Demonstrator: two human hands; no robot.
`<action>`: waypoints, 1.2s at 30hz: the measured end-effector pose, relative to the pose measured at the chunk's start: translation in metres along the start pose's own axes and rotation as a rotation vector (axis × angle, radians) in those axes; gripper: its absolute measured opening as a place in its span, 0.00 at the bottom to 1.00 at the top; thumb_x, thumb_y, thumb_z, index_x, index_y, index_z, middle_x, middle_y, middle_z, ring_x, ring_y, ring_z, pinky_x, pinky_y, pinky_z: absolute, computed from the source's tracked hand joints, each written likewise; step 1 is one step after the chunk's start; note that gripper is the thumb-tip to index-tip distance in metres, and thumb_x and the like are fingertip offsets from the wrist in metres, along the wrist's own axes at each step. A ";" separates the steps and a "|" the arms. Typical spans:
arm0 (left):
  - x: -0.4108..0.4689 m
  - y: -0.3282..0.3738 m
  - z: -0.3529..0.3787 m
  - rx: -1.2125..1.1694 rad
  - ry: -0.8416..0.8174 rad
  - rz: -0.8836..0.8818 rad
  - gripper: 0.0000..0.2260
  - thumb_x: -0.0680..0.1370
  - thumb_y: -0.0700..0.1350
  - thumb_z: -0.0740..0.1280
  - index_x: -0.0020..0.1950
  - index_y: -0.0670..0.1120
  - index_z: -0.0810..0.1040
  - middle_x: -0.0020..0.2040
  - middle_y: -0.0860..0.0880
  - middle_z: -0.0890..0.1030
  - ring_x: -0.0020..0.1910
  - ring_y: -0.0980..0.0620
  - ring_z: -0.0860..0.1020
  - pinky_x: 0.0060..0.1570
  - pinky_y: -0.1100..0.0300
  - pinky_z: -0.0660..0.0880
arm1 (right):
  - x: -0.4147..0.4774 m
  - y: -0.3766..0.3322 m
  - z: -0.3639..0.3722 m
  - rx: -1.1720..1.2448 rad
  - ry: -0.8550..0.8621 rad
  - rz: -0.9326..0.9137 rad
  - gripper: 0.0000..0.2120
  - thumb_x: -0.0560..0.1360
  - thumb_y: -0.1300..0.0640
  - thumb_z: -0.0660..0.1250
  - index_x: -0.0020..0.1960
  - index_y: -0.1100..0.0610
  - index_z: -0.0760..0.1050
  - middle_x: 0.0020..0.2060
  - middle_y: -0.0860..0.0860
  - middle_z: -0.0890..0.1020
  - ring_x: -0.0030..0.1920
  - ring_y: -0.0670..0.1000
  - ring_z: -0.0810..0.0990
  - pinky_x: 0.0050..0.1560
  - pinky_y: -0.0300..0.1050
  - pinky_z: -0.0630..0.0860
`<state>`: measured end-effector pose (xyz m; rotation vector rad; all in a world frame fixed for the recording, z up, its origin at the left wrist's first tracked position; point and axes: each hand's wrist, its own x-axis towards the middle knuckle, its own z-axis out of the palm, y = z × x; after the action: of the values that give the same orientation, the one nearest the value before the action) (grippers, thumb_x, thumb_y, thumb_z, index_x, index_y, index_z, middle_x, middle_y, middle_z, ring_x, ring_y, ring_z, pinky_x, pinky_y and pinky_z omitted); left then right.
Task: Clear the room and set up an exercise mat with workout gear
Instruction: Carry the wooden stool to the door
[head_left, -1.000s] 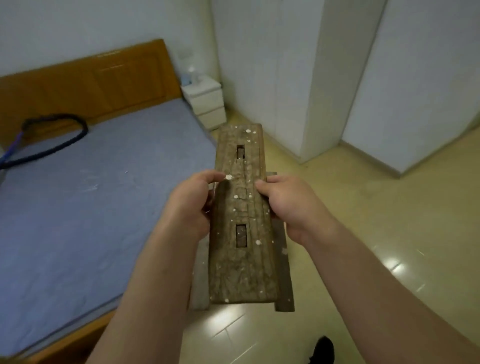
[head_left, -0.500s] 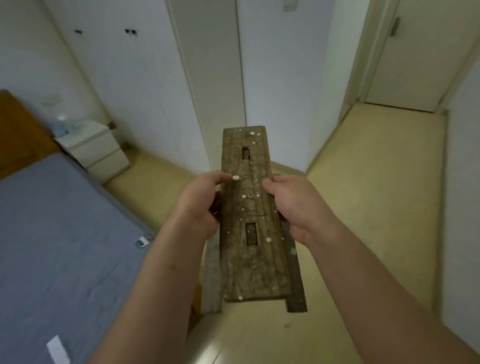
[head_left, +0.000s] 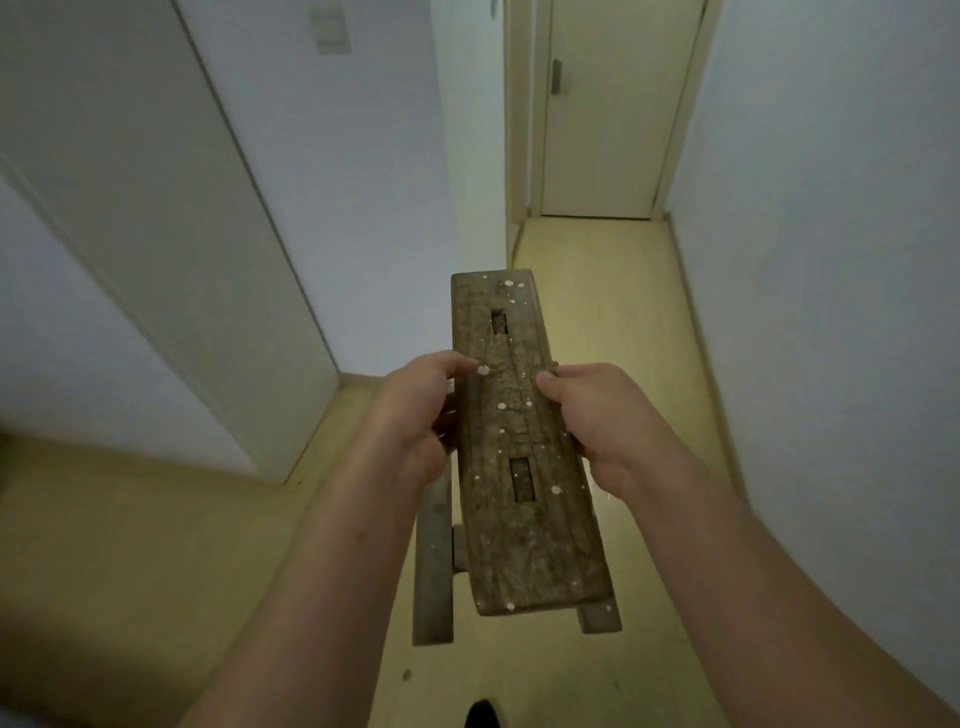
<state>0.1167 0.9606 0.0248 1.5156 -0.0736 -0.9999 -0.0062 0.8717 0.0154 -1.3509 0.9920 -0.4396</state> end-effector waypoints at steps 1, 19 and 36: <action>0.018 0.011 0.011 0.019 -0.026 -0.001 0.11 0.76 0.44 0.69 0.56 0.42 0.79 0.48 0.42 0.81 0.45 0.46 0.81 0.41 0.52 0.81 | 0.018 -0.007 -0.005 0.008 0.019 0.015 0.12 0.82 0.57 0.63 0.48 0.59 0.83 0.42 0.55 0.87 0.43 0.52 0.87 0.39 0.45 0.82; 0.334 0.163 0.293 0.164 -0.155 -0.050 0.12 0.75 0.43 0.69 0.57 0.42 0.78 0.44 0.42 0.80 0.41 0.45 0.79 0.49 0.48 0.80 | 0.382 -0.114 -0.180 0.029 0.219 0.062 0.12 0.81 0.56 0.64 0.45 0.60 0.83 0.47 0.58 0.85 0.49 0.57 0.85 0.56 0.62 0.81; 0.662 0.310 0.545 0.122 -0.239 -0.078 0.10 0.74 0.42 0.70 0.54 0.42 0.79 0.34 0.46 0.80 0.31 0.49 0.77 0.43 0.52 0.76 | 0.762 -0.232 -0.336 0.095 0.280 0.128 0.11 0.83 0.58 0.63 0.49 0.62 0.82 0.45 0.60 0.86 0.30 0.49 0.84 0.25 0.38 0.76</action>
<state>0.3480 0.0791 0.0041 1.5115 -0.2502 -1.2558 0.2042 0.0328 0.0066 -1.1518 1.2647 -0.5820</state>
